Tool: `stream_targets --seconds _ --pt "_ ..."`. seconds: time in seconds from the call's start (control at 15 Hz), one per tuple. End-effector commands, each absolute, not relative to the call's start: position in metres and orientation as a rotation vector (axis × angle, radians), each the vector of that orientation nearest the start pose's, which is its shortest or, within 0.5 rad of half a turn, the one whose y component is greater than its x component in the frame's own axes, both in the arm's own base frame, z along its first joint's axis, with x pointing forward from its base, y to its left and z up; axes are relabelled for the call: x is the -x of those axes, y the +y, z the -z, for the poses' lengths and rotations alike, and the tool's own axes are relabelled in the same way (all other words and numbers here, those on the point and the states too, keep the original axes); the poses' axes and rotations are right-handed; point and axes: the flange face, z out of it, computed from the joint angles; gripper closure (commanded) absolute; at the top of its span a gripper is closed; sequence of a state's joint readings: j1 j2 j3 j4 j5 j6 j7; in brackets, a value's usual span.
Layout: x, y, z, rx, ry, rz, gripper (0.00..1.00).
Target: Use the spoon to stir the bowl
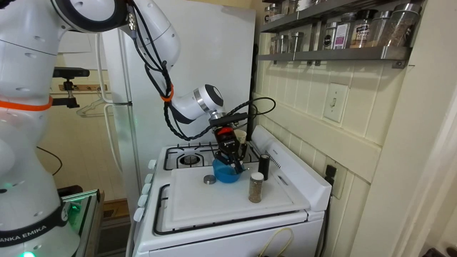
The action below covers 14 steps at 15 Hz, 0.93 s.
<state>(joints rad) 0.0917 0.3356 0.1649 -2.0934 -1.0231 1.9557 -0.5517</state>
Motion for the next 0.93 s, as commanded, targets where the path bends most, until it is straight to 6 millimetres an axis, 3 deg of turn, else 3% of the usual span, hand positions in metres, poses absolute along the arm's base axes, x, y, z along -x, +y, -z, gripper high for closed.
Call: stream_targets --seconds 0.0,0.27,0.53,0.87 --pt "-0.537 0.085 -0.261 -1.778 1.6 0.655 0.98" --pt "-0.534 0.082 -0.269 -1.793 1.588 0.671 0.98" --pt "-0.529 0.086 -0.289 -1.811 1.557 0.612 0.98" --pt "-0.512 0.095 -0.309 -1.925 1.582 0.5 0.98"
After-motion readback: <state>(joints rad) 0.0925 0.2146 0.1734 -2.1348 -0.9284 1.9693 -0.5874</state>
